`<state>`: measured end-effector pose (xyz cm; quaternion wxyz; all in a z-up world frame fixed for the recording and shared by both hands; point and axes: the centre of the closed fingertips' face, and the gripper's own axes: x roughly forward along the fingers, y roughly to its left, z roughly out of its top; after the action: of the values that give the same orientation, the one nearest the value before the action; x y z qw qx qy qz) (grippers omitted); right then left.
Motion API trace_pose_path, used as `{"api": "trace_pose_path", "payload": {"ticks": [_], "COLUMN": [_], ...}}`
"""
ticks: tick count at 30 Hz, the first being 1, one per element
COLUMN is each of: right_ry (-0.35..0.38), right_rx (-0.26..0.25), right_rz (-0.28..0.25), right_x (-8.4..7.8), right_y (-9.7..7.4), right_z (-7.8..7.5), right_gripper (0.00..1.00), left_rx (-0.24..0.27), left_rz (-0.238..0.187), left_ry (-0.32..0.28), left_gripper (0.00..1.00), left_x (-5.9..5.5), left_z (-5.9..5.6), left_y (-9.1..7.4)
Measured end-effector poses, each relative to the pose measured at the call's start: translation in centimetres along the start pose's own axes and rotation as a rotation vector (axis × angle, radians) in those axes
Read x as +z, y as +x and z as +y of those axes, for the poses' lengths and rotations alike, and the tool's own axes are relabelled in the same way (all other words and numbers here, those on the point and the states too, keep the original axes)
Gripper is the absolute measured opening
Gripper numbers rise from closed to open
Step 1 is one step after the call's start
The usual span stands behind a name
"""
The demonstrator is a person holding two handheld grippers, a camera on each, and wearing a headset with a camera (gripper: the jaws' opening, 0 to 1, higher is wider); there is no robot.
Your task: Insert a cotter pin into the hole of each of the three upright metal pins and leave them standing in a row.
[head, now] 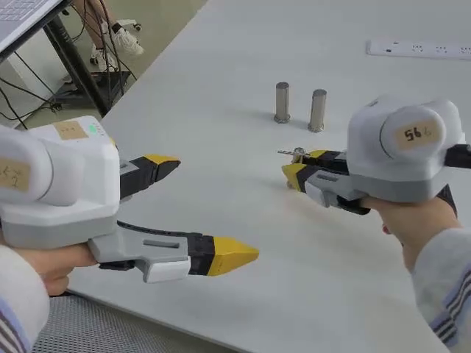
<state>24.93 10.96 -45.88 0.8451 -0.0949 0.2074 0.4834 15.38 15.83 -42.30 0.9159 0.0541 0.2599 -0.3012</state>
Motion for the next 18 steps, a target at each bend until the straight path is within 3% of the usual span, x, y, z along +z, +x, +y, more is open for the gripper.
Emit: {"api": "trace_pose_path", "payload": {"ticks": [18], "right_ry": [-0.05], "right_rx": [0.017], "right_rz": [-0.012], "right_x": [-0.37], "right_y": [0.59], "right_z": [-0.11], "right_gripper": [0.04], "left_rx": [-0.007], "left_rz": [0.015], "left_ry": [0.0], "left_gripper": [0.97], "left_x": [-0.38], "left_z": [-0.15], "left_y": [0.11]}}
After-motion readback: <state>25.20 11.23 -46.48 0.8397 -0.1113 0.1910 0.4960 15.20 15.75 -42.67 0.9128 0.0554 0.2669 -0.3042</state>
